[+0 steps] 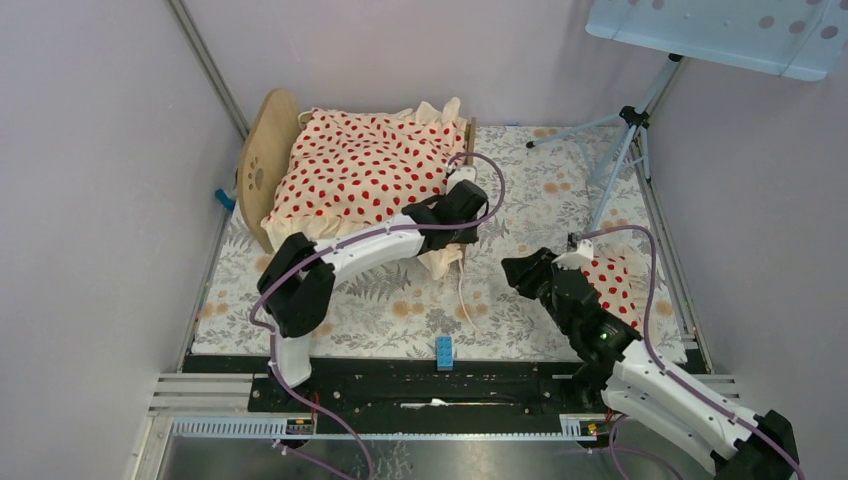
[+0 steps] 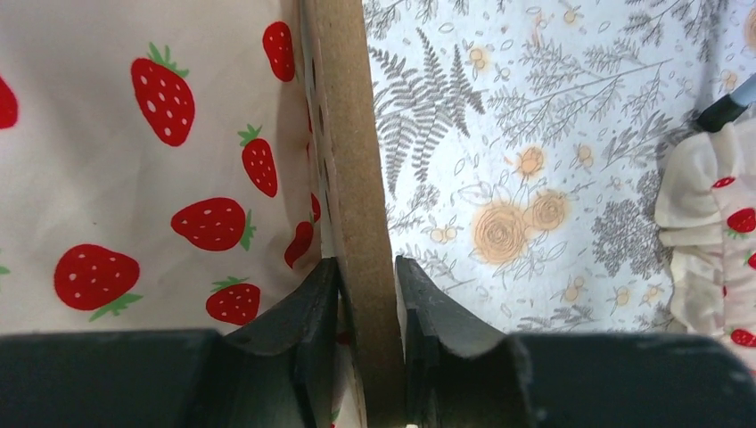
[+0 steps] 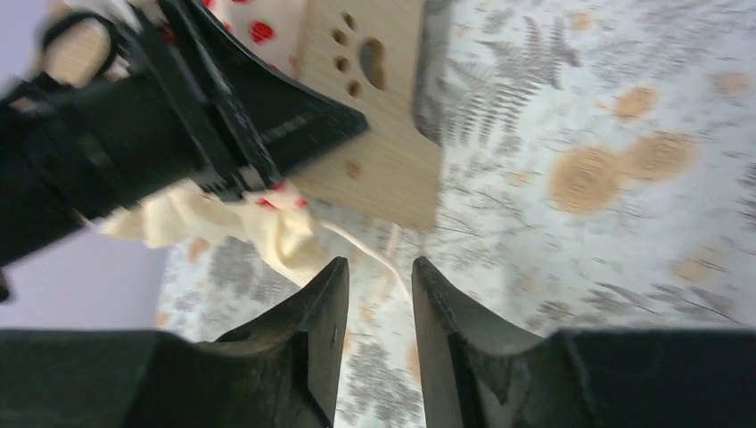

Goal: Set up the pet bed
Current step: Place the bed frame at the center of the board.

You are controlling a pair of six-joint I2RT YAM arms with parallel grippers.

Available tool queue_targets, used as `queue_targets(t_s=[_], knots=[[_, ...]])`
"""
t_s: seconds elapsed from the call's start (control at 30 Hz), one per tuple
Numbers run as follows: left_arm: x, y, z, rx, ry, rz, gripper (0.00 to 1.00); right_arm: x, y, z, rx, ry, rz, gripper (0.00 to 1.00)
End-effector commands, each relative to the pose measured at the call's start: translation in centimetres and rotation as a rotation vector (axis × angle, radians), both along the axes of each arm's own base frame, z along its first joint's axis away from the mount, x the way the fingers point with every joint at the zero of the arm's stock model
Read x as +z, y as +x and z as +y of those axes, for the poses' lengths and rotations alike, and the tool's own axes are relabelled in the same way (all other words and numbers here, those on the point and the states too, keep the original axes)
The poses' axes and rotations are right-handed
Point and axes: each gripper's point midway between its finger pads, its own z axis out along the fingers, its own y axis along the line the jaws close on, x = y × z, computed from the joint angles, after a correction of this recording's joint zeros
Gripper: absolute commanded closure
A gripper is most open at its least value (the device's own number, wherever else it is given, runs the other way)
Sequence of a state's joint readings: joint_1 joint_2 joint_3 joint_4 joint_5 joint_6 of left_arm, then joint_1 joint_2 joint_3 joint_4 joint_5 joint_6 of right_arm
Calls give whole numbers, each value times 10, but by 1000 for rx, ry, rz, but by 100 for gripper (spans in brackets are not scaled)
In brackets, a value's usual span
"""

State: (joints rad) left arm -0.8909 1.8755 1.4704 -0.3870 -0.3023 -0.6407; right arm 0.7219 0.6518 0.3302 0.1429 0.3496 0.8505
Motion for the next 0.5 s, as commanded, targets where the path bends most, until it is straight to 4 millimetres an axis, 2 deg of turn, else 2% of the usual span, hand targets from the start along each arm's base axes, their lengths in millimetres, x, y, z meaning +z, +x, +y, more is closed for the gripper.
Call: queue_targets(t_s=[0.0, 0.13, 0.27, 0.37, 0.47], knots=[[55, 7, -94, -180, -379, -33, 100, -32, -16, -38, -57, -218, 84, 58], [51, 8, -117, -239, -408, 2, 100, -24, -22, -46, -55, -229, 49, 51], [50, 12, -136, -282, -392, 16, 82, -21, -26, -55, -62, -273, 38, 46], [47, 14, -135, -282, -367, 17, 70, -19, -28, -55, -42, -285, 30, 44], [54, 13, -127, -279, -345, -4, 59, -17, -28, -52, -30, -272, 20, 43]])
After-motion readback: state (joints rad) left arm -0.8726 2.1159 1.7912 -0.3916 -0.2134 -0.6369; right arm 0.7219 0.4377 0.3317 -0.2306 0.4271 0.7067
